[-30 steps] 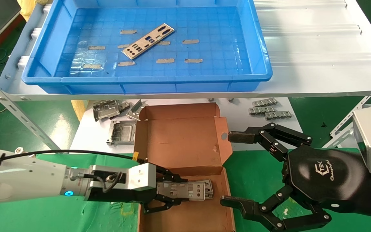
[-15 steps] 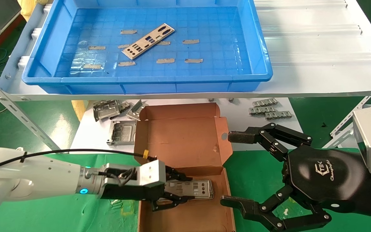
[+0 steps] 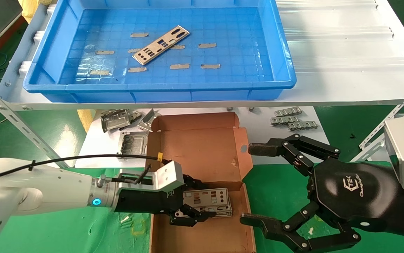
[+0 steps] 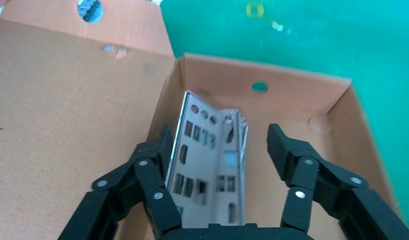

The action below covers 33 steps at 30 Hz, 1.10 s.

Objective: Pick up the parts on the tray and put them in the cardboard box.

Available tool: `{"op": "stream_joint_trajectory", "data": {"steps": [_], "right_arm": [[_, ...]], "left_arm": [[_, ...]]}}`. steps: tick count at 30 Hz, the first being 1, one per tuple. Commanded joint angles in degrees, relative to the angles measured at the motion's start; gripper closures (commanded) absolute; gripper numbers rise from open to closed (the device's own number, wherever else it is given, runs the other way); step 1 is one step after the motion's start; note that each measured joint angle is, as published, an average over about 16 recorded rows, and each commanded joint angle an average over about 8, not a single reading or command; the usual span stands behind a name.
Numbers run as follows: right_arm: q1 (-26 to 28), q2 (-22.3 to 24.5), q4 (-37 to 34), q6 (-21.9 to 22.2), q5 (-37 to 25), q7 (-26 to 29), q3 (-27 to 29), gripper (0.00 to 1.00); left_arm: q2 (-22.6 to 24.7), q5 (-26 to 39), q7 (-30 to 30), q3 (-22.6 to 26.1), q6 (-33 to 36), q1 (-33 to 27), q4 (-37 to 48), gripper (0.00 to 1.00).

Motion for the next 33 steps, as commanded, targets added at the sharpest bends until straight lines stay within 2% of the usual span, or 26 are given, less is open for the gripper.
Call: {"op": "stream_joint_trajectory", "data": {"steps": [1, 6, 13, 25, 29, 33], "right_arm": [[0.0, 0.0, 0.0, 0.0, 0.0, 0.0, 0.0, 0.00], [0.0, 0.0, 0.0, 0.0, 0.0, 0.0, 0.0, 0.00], [0.0, 0.0, 0.0, 0.0, 0.0, 0.0, 0.0, 0.00], [0.0, 0.0, 0.0, 0.0, 0.0, 0.0, 0.0, 0.00], [0.0, 0.0, 0.0, 0.0, 0.0, 0.0, 0.0, 0.00], [0.0, 0.0, 0.0, 0.0, 0.0, 0.0, 0.0, 0.00]], "left_arm": [[0.0, -0.5, -1.0, -0.2, 1.5, -0.5, 1.2, 0.00], [-0.5, -1.1, -3.8, -0.3, 6.2, -1.3, 3.4, 0.00], [-1.8, -2.7, -4.9, -0.9, 10.2, -1.8, 3.8, 0.00], [-9.5, -13.4, -8.8, -1.1, 12.5, 4.3, -12.3, 0.00], [-10.6, -15.4, -9.4, -1.1, 12.7, 5.4, -14.6, 0.00], [-10.2, -14.7, -9.1, -1.1, 12.5, 5.0, -13.7, 0.00]]}}
